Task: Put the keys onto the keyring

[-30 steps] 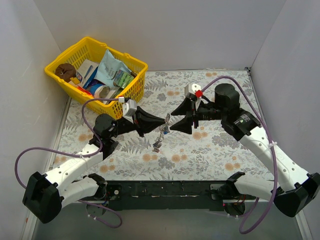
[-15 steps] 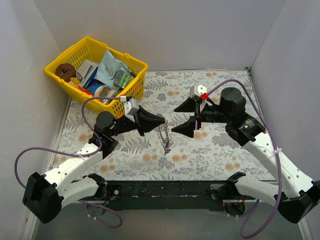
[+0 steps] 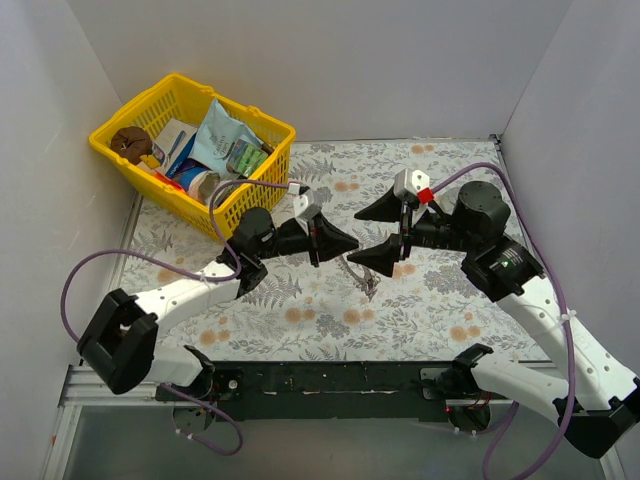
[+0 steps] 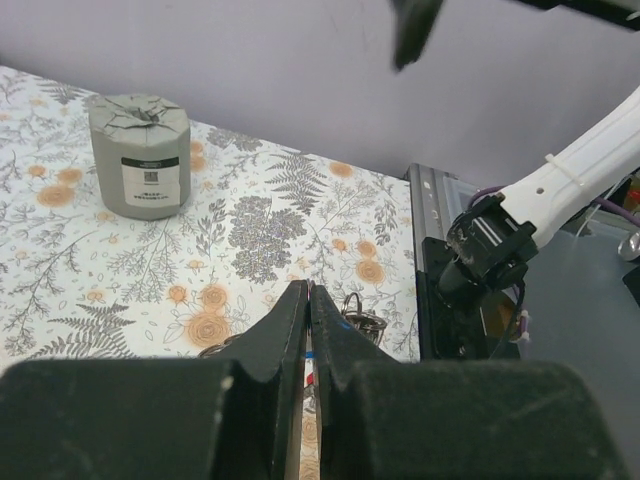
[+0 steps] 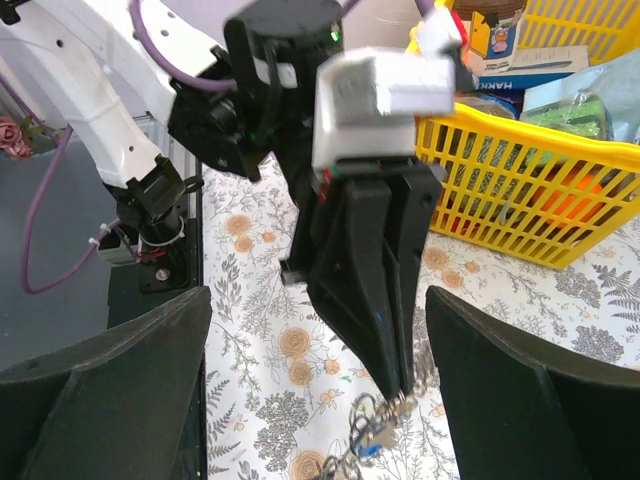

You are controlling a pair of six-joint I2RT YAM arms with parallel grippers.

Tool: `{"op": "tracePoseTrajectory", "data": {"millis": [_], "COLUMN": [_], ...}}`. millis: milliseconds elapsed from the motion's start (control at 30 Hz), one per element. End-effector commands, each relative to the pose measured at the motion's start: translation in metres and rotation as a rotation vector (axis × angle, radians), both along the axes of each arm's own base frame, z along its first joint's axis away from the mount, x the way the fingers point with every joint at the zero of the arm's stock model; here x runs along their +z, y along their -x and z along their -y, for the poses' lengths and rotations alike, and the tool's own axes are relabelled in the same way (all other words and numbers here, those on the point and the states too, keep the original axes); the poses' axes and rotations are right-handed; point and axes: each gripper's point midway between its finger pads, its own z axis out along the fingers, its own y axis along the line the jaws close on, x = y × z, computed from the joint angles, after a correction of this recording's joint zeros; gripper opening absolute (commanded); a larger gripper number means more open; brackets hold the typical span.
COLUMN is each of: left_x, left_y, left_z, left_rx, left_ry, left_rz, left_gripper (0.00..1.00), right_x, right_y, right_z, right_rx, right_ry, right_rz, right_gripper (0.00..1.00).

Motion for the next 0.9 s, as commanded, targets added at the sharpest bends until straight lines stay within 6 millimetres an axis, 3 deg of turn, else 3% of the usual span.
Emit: {"op": "tracePoseTrajectory", "data": {"millis": [0,67,100,167,200,300,433,500,667,867], "left_x": [0.021,0.022,0.009,0.016,0.006,0.012,-0.006,-0.021,-0.098,-0.126], "left_y": [-0.011,-0.014,-0.021,-0.025,-0.032,-0.038,-0.043,-0.044,-0.041,-0.025], "left_z": [0.025,0.040,0.049,0.058,0.065,0.074,0.084,0.082,0.068,0.046], "left_rx": [0.004,-0.008,-0.005,-0.012,-0.003,-0.004,-0.009,0.002,0.069,0.113], "left_ry": [0.059,0.069,0.055,0.089,0.081,0.107,0.101,0.097,0.032,0.032], "left_rz": [0.063,0.070,0.042,0.060,0.035,0.040,0.011,-0.014,-0.160,-0.252], "left_gripper": [0.00,0.00,0.00,0.00,0.00,0.00,0.00,0.00,0.00,0.00], "right_x": [0.021,0.022,0.024,0.026,0.027,0.028,0.025,0.024,0.018,0.016], "right_y": [0.001,0.002,0.002,0.002,0.002,0.002,0.001,0.000,-0.002,-0.003], "right_z": [0.005,0.005,0.006,0.006,0.007,0.008,0.008,0.009,0.007,0.007], "right_rx": [-0.032,-0.033,-0.032,-0.036,-0.039,-0.044,-0.053,-0.054,-0.053,-0.053], "right_ry": [-0.058,-0.063,-0.068,-0.068,-0.068,-0.069,-0.062,-0.061,-0.048,-0.041], "right_rz": [0.046,0.049,0.054,0.057,0.060,0.064,0.061,0.060,0.053,0.048], "right_gripper": [0.95,0.95,0.95,0.95,0.95,0.95,0.96,0.96,0.96,0.96]}}
